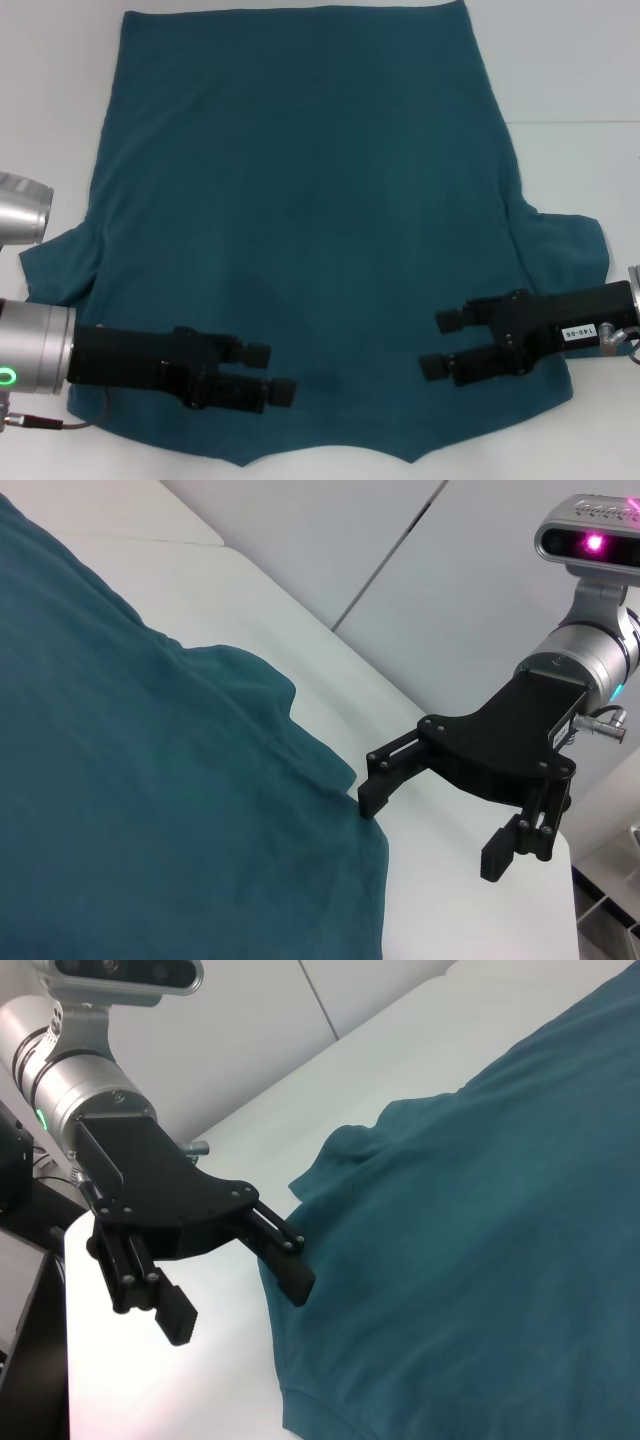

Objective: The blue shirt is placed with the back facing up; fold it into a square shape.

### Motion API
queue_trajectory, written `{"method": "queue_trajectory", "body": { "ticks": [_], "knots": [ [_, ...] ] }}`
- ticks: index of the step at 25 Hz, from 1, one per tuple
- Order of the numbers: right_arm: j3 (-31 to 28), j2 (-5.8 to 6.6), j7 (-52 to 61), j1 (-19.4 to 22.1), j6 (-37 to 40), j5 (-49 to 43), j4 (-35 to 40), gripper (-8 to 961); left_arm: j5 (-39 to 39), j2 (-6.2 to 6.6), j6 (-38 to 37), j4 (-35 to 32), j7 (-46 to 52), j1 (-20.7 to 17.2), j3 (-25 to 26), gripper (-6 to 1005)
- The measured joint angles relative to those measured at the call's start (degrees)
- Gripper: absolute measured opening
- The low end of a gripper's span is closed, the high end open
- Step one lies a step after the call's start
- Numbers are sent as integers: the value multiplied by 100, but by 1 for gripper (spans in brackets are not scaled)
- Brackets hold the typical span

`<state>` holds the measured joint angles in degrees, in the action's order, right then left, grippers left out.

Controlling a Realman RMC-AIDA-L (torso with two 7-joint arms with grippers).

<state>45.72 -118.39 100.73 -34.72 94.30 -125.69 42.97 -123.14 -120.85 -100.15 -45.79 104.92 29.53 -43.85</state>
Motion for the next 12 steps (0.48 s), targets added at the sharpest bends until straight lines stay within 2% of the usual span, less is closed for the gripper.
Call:
{"method": "queue_trajectory", "body": {
  "ticks": [12],
  "knots": [
    [-34,14,68,-2,0,15,-45,945,23,12,-14,0,65,9,6,841]
  ]
}}
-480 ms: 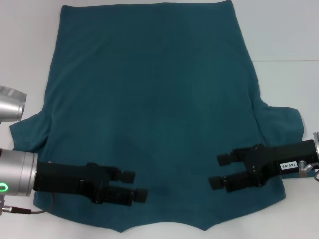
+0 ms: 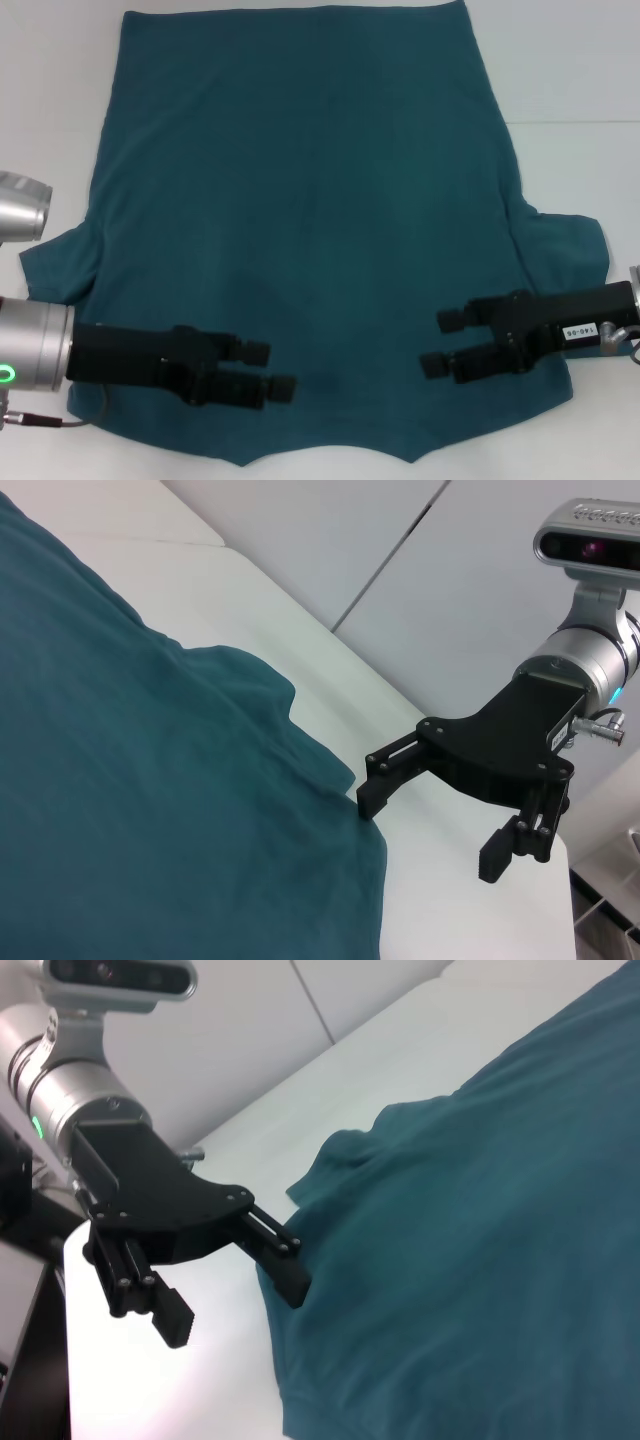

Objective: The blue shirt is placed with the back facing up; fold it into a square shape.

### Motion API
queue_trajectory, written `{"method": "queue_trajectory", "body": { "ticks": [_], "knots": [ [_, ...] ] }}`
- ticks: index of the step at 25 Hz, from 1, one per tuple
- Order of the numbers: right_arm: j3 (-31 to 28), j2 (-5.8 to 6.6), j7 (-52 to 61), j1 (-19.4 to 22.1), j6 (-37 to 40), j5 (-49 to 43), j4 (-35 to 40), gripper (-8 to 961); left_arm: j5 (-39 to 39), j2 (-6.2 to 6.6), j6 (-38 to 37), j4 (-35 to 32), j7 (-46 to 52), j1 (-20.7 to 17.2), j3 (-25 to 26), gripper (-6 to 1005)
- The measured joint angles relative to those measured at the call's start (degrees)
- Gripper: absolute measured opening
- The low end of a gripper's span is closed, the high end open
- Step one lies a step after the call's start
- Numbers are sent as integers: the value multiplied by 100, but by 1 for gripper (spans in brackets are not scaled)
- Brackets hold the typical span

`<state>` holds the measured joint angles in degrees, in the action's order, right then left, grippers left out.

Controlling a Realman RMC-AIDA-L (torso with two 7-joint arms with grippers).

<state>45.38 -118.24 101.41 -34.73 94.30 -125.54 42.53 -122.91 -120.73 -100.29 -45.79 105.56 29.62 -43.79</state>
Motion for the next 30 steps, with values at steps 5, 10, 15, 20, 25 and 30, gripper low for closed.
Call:
{"method": "queue_trajectory", "body": {
  "ticks": [5,10,15,20,25,30],
  "knots": [
    [-476,128,813,-118,-209,50,-88,945,30,43,358,0,733,19,763,841],
    [-1054,447,2340,-282,-857,63,-181,945,30,192,943,10,2226,-26,1767,841],
    [-1100,858,3120,-485,-1280,65,-598,944,13,257,1086,44,3070,-157,2355,841],
    [-1055,1050,3489,-643,-1597,14,-827,944,-25,286,1482,65,3386,-325,2599,841],
    [-1050,1077,3536,-661,-1686,2,-853,944,-285,313,1820,39,3316,-402,2682,841],
    [-1051,1085,3543,-632,-1718,-1,-885,945,-487,318,2275,49,3016,-413,2708,842]
  ]
}}
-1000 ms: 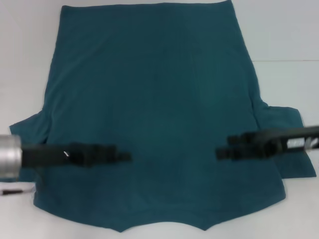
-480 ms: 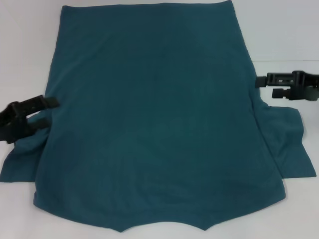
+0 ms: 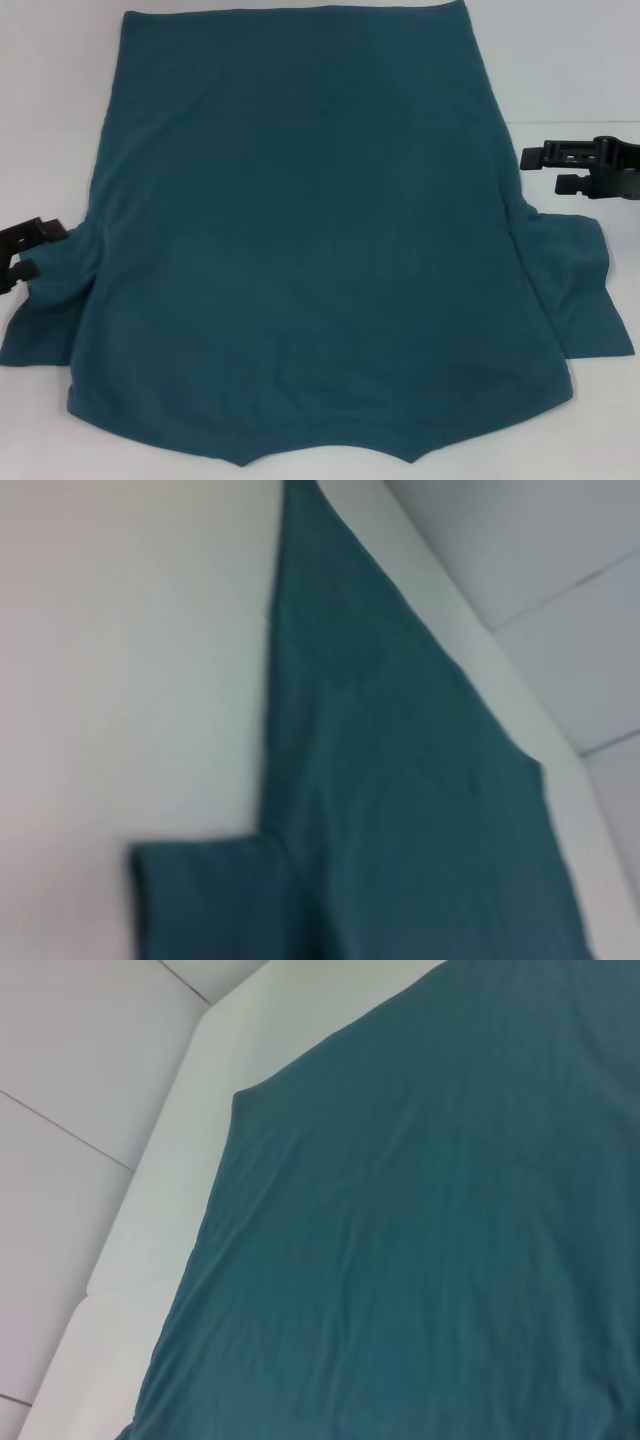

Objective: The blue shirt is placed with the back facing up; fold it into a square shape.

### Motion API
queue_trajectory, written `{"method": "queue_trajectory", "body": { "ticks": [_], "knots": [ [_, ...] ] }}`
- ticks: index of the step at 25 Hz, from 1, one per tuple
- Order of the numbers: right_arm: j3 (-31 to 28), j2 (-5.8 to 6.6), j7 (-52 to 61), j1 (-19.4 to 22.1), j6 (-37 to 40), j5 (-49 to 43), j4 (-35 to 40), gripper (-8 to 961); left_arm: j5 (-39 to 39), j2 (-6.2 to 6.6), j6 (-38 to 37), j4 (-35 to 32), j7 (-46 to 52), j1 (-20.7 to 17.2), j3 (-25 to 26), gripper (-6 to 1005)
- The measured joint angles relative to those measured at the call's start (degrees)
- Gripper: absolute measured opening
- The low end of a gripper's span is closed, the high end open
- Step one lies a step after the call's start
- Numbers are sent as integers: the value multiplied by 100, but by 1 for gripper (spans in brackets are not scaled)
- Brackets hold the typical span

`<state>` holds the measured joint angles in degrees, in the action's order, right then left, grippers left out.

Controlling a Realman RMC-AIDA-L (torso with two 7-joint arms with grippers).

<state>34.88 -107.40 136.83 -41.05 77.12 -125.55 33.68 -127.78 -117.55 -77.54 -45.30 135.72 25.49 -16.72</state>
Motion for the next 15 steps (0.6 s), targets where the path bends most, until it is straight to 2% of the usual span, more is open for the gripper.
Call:
{"method": "queue_trajectory", "body": {
  "ticks": [6,15],
  "knots": [
    [-23,21,2,37,-25,-5,-23,945,-76,-26,495,21,-65,-86,5,842],
    [-42,26,6,36,-99,-5,-40,944,-283,-50,565,104,-64,-136,-42,842]
  ]
}}
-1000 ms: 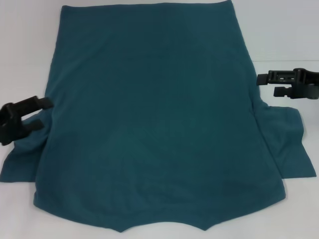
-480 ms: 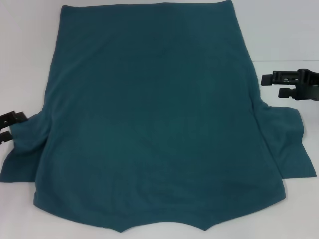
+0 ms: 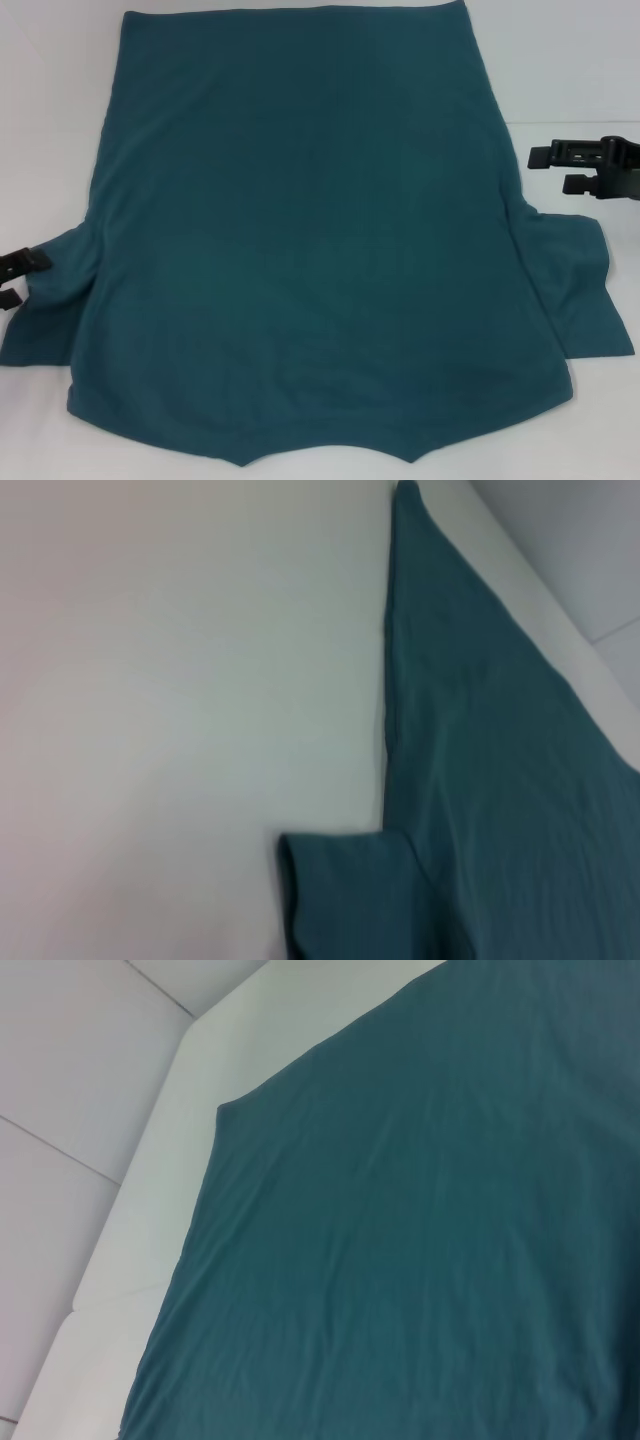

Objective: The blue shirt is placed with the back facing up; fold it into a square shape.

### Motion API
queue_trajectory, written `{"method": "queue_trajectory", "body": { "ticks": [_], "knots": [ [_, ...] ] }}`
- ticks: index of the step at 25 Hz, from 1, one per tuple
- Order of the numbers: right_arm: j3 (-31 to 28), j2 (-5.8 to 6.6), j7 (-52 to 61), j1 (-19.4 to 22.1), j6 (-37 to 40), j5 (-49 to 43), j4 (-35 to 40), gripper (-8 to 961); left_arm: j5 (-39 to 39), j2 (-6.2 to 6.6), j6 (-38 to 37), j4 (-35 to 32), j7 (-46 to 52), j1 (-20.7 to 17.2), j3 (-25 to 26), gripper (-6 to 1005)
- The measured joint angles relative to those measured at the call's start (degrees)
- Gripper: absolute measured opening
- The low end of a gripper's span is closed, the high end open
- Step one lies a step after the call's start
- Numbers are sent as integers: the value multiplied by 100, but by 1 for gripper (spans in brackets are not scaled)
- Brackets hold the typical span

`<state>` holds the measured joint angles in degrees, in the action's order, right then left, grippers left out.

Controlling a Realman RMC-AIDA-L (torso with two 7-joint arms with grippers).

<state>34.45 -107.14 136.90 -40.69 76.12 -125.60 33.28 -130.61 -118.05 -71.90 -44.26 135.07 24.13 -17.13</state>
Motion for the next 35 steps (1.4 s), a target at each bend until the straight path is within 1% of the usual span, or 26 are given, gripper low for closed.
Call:
{"method": "queue_trajectory", "body": {
  "ticks": [8,17,22,33,35],
  "knots": [
    [18,9,3,0,-52,0,-51,944,-54,-39,41,19,11,36,-337,842],
    [-10,18,4,5,-57,1,-57,945,-146,-4,165,147,53,216,-379,842],
    [-19,18,4,13,-63,1,-59,945,-156,2,172,138,167,238,-394,833],
    [-18,22,4,37,-64,8,-59,944,-429,20,208,48,174,256,-388,623],
    [-18,26,4,49,-64,12,-59,944,-502,26,210,12,159,266,-392,556]
  ]
}}
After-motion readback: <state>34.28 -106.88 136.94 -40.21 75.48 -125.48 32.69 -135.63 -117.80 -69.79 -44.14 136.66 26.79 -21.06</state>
